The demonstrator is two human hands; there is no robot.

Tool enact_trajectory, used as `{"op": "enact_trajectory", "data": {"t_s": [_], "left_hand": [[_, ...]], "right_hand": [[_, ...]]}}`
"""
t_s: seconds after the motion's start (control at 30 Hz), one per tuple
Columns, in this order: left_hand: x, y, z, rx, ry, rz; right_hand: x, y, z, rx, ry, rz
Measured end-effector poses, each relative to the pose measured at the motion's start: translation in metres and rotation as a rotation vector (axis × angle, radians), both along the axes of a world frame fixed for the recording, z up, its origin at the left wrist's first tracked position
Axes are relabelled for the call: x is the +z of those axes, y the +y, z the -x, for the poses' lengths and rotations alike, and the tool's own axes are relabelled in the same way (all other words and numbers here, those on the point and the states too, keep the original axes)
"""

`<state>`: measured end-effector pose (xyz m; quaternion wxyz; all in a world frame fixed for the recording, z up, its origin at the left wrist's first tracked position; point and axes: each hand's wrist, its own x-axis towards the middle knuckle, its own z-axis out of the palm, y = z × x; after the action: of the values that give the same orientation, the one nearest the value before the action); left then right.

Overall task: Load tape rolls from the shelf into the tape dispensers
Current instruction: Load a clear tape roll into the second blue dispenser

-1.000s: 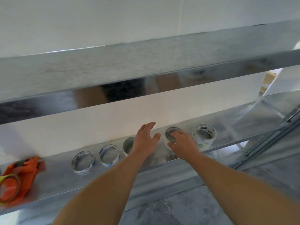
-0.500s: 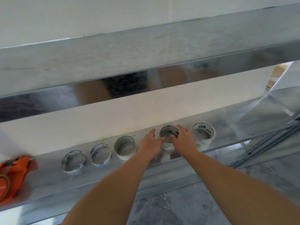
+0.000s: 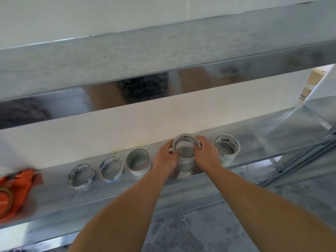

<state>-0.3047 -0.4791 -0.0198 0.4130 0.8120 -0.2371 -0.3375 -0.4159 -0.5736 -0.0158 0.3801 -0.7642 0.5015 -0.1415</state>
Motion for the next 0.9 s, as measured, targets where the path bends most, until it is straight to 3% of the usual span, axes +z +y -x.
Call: {"op": "enact_trajectory", "data": {"t_s": [0.27, 0.63, 0.9], "left_hand": [[0.029, 0.036, -0.007, 0.080, -0.036, 0.143], [0.063, 0.129, -0.047, 0.078, 0.008, 0.272], [0.073, 0.229, -0.093, -0.350, -0.356, 0.167]], "right_hand": [[0.024, 0.030, -0.003, -0.023, -0.234, -0.025], [0.064, 0.097, -0.032, -0.032, -0.315, -0.118], [0.093, 0.177, -0.061, 0.070, -0.244, -0.128]]}}
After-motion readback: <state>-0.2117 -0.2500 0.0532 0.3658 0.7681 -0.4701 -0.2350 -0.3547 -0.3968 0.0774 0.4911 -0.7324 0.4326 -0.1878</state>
